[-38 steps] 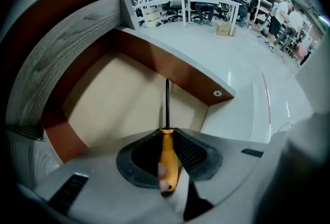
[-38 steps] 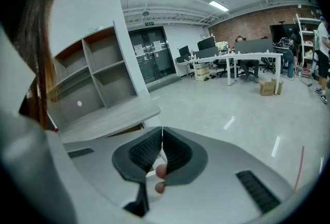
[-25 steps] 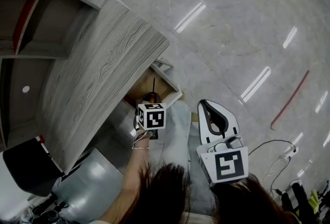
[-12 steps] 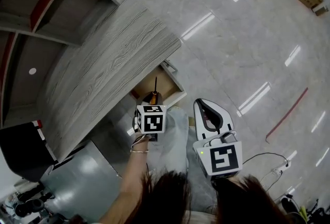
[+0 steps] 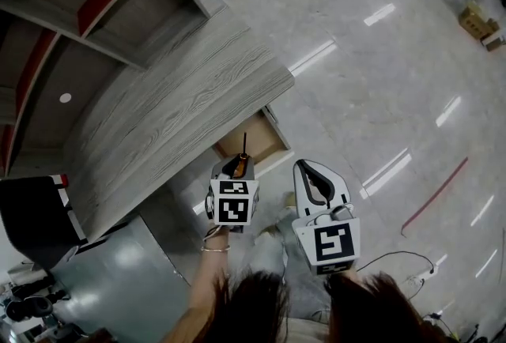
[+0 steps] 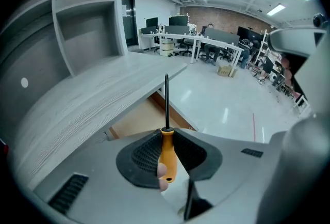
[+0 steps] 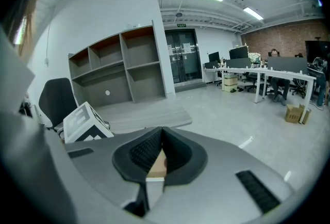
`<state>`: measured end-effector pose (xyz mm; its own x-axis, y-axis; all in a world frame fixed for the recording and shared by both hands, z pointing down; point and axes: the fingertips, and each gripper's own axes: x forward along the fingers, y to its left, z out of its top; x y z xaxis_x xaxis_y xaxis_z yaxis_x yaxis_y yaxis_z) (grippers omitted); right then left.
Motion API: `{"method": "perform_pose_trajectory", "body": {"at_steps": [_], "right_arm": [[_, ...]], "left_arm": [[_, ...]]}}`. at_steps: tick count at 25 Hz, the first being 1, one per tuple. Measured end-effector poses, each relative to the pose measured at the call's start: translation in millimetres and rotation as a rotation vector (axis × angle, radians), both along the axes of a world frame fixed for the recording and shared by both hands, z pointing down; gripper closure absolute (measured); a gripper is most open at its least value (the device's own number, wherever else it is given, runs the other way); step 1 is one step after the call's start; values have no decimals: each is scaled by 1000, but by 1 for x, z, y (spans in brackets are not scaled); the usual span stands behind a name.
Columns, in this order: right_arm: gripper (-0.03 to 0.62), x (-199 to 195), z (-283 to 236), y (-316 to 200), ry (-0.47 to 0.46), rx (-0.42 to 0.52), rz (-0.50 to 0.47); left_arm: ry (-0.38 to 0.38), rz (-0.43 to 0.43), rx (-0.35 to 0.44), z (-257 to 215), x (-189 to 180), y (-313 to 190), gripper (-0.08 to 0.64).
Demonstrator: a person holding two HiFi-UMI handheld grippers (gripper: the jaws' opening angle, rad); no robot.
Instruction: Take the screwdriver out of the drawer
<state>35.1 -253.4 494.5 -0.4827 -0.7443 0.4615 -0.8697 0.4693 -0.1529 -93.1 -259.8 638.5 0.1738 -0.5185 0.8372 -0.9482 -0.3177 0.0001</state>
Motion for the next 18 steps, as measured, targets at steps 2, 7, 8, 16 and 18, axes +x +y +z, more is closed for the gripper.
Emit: {"method": "perform_pose_trajectory", "body": {"at_steps": [2, 7, 8, 16, 18], "right_arm": [[566, -4, -4, 1, 4, 5, -2], [566, -11, -19, 16, 41, 39, 8], [566, -12, -21, 20, 49, 48, 12], [566, -16, -49, 52, 51, 97, 62], [566, -17, -56, 62, 54, 104, 67]], "left_arm": [[12, -6, 9, -6, -3, 3, 477], [63, -4, 70, -32, -8, 11, 477], [68, -2, 83, -38, -9, 13, 477], [113, 12, 174, -90, -16, 38, 477], [121, 13, 194, -105, -18, 47, 477]]}}
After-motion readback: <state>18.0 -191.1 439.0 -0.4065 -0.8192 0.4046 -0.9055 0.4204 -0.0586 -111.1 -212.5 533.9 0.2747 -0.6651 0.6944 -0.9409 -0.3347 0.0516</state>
